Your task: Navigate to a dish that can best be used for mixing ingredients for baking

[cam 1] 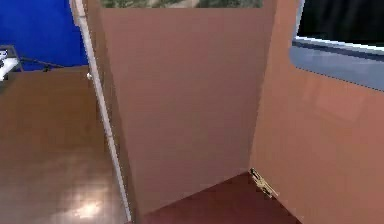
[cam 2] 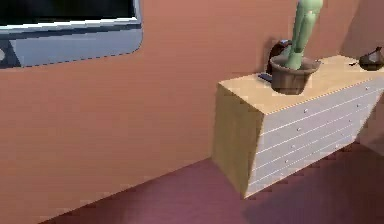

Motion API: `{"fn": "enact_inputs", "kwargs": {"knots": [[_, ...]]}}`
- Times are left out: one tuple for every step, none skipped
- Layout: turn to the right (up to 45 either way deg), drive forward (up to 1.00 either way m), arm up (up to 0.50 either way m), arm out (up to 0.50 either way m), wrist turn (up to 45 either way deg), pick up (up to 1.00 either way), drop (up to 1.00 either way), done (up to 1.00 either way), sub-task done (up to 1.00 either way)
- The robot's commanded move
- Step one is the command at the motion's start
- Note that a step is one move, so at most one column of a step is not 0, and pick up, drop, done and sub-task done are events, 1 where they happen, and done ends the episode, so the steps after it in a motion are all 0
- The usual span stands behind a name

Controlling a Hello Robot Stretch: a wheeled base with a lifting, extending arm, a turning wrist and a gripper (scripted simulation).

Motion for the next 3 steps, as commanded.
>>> {"fn": "enact_inputs", "kwargs": {"knots": [[-45.0, 0.0, 0.0, 0.0, 0.0, 0.0, 0.0, 0.0, 0.0], [0.0, 0.4, 0.0, 0.0, 0.0, 0.0, 0.0, 0.0, 0.0], [0.0, 1.0, 0.0, 0.0, 0.0, 0.0, 0.0, 0.0, 0.0]]}}
